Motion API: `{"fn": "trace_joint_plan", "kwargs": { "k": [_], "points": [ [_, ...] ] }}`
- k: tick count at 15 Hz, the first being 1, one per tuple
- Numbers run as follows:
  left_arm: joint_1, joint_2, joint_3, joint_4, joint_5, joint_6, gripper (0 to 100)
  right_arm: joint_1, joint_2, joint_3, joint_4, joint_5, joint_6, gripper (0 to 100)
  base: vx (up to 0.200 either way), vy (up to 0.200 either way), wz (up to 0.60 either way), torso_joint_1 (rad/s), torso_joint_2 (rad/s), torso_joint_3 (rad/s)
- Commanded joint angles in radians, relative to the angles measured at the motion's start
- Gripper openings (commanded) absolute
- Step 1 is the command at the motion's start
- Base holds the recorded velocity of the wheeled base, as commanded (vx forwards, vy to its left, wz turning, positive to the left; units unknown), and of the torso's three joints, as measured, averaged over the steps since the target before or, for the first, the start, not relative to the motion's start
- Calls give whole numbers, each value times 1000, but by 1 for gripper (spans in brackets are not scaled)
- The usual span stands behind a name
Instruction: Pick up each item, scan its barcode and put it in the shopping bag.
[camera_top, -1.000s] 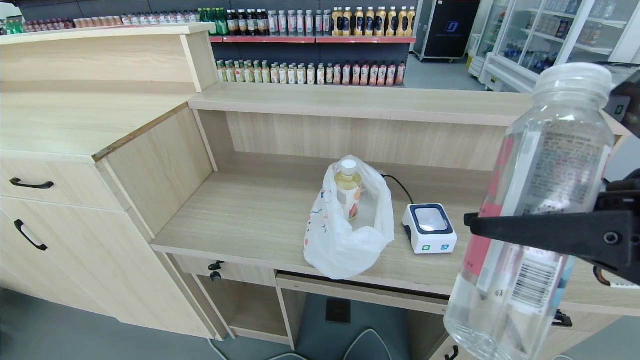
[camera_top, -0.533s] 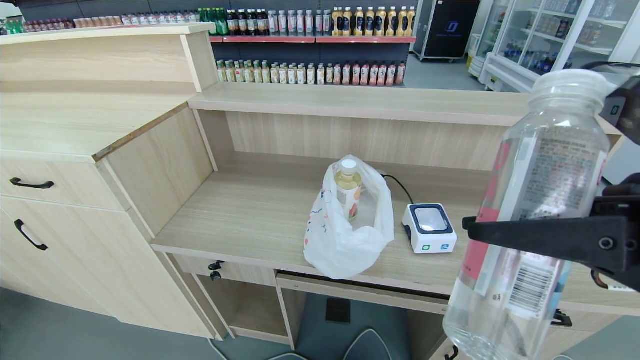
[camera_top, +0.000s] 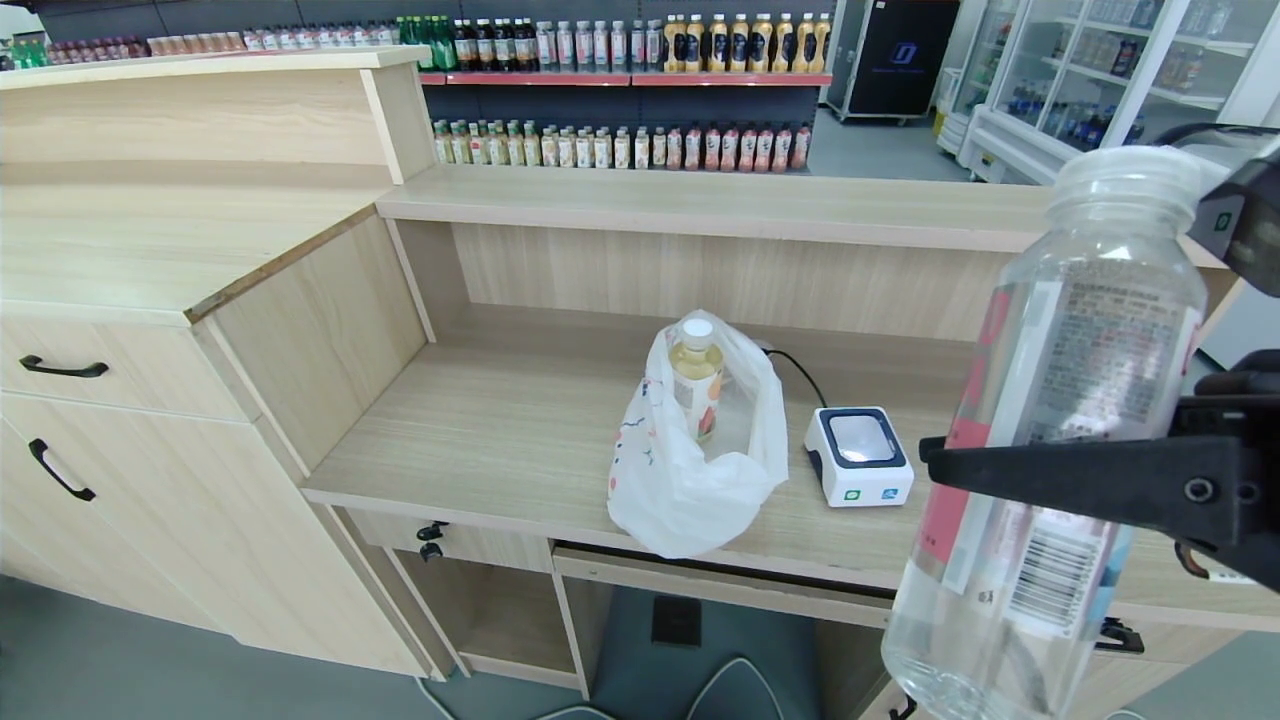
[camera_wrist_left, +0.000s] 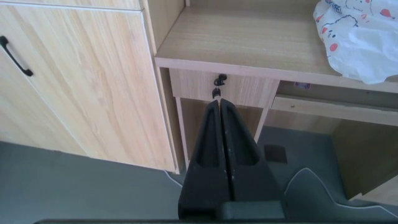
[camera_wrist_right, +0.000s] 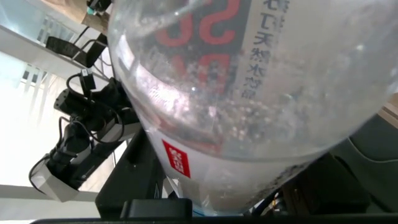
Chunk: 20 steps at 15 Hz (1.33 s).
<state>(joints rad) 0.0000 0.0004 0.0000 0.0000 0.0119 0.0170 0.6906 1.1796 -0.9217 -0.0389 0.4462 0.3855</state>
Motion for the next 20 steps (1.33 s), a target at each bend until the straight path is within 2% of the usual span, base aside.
{"fn": "trace_joint_plan", "kwargs": {
  "k": [1, 4, 6, 8, 10, 12, 13, 15, 18, 19, 20],
  "points": [
    [0, 0, 0, 0, 0, 0, 0, 0, -1, 4, 1, 0, -1, 0, 0, 0, 0, 0, 0, 0],
    [0, 0, 0, 0, 0, 0, 0, -6, 0, 7, -1, 0, -5, 0, 0, 0, 0, 0, 0, 0],
    [0, 0, 0, 0, 0, 0, 0, -74, 26, -25, -2, -9, -109, 0, 0, 0, 0, 0, 0, 0],
    [0, 0, 0, 0, 0, 0, 0, -284, 78, -32, -19, -41, -359, 0, 0, 0, 0, 0, 0, 0],
    [0, 0, 0, 0, 0, 0, 0, -480, 126, 30, -64, -61, -573, 0, 0, 0, 0, 0, 0, 0],
    [2, 0, 0, 0, 0, 0, 0, -671, 157, 135, -176, -119, -849, 0, 0, 0, 0, 0, 0, 0],
    [0, 0, 0, 0, 0, 0, 0, -743, 170, 158, -239, -119, -932, 0, 0, 0, 0, 0, 0, 0],
    [0, 0, 0, 0, 0, 0, 0, -838, 224, 165, -357, -116, -975, 0, 0, 0, 0, 0, 0, 0],
    [0, 0, 0, 0, 0, 0, 0, -912, 304, 158, -499, -116, -1119, 0, 0, 0, 0, 0, 0, 0],
    [0, 0, 0, 0, 0, 0, 0, -916, 318, 142, -510, -106, -1149, 0, 0, 0, 0, 0, 0, 0],
    [0, 0, 0, 0, 0, 0, 0, -916, 333, 133, -515, -52, -1163, 0, 0, 0, 600, 2, 2, 12]
  ]
}}
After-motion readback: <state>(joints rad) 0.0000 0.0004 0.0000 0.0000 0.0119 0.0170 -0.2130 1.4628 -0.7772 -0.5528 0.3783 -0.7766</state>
